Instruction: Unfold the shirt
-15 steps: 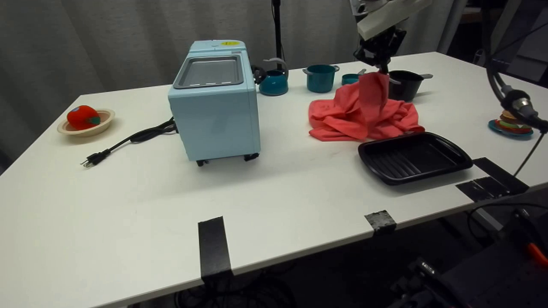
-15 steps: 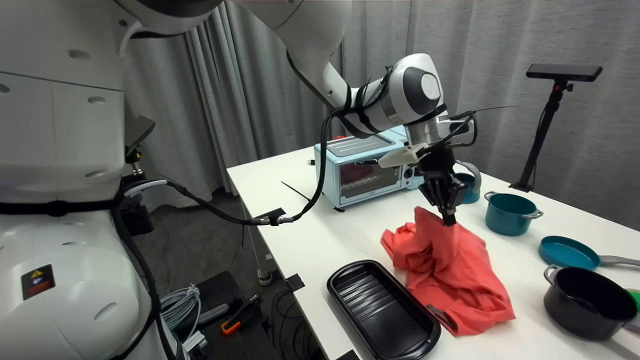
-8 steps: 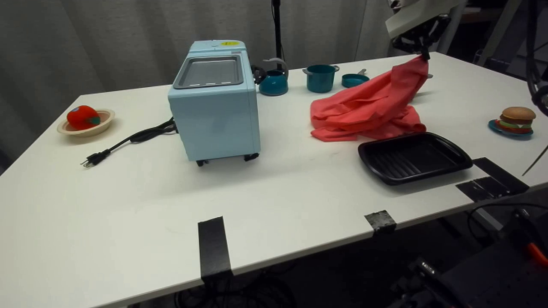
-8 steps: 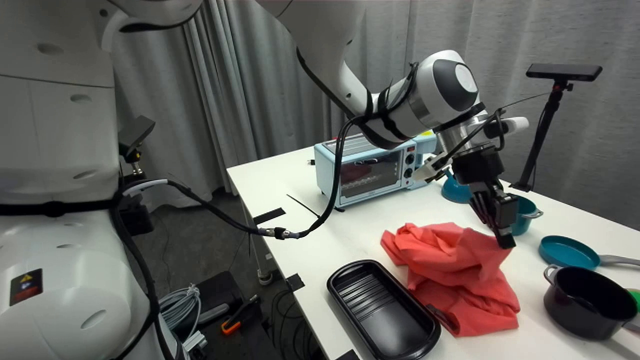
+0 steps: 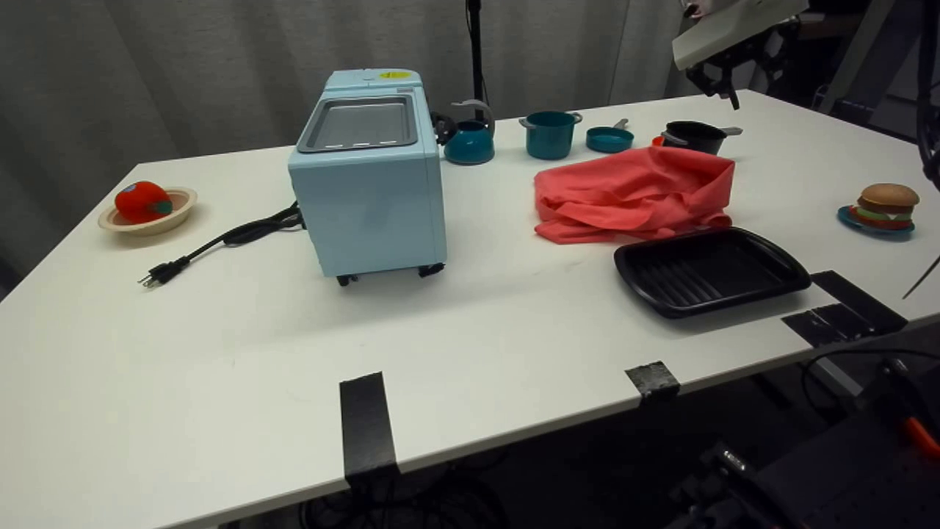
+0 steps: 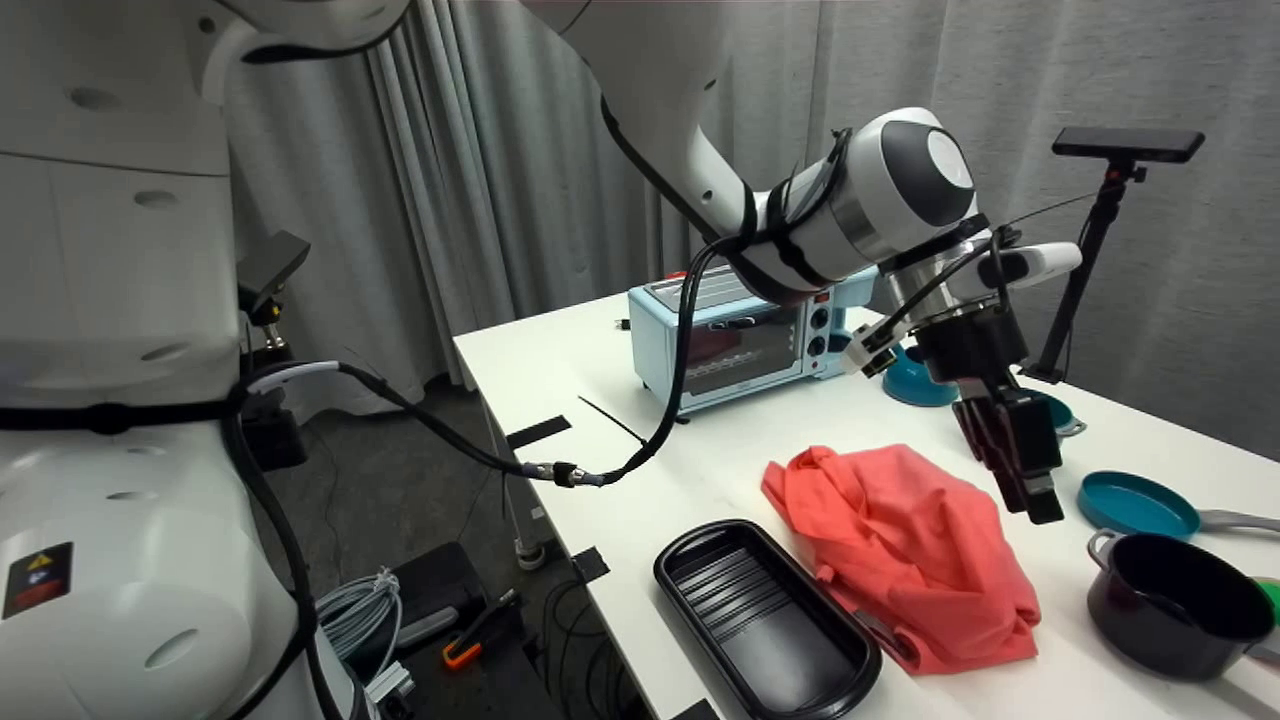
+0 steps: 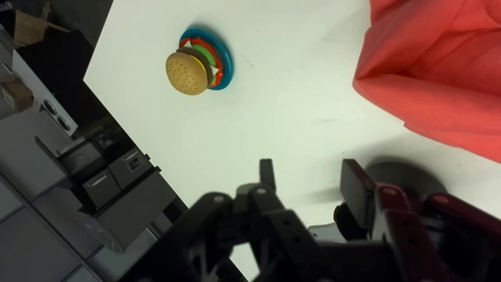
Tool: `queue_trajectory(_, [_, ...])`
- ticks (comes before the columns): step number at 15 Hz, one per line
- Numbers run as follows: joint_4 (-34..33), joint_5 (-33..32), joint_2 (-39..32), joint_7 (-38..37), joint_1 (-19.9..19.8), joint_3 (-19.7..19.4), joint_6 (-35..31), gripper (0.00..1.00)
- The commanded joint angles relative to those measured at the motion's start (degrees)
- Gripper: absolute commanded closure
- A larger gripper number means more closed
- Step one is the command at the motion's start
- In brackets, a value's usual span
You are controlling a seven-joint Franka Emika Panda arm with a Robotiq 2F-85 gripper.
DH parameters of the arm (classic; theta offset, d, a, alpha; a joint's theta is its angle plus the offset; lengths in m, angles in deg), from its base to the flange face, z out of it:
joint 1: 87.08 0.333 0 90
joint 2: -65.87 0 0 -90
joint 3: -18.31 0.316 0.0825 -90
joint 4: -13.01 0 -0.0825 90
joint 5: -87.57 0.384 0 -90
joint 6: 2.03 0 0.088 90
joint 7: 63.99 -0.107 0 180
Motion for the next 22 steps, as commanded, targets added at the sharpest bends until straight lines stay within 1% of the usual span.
queue_trajectory(1, [2.82, 0.04, 3.76, 1.74, -1.34, 3.08, -2.58, 0.19])
queue_trajectory(3, [3.58, 0.39, 4.90, 5.57, -1.79, 4.61, -7.27, 0.04])
queue_trajectory(4, [3.15, 0.83, 4.74, 7.06, -1.72, 5.29, -9.02, 0.00])
queue_trajectory(9, [-0.47, 5.60, 0.81, 17.36, -1.84, 8.01, -20.65, 0.00])
queue_trajectory(11, [-1.91, 10.00, -1.76, 22.61, -1.67, 9.19, -25.33, 0.00])
queue_trajectory(14, [-4.03, 19.31, -6.51, 32.73, -1.28, 11.45, -30.86, 0.00])
queue_trajectory(17, [-7.03, 30.24, -11.83, 45.20, -2.38, 15.80, -32.43, 0.00])
queue_trajectory(20, [-11.30, 39.59, -17.06, 57.32, -4.61, 21.04, -28.66, 0.00])
queue_trajectory(22, [-13.41, 43.21, -19.33, 62.27, -5.49, 22.86, -25.03, 0.00])
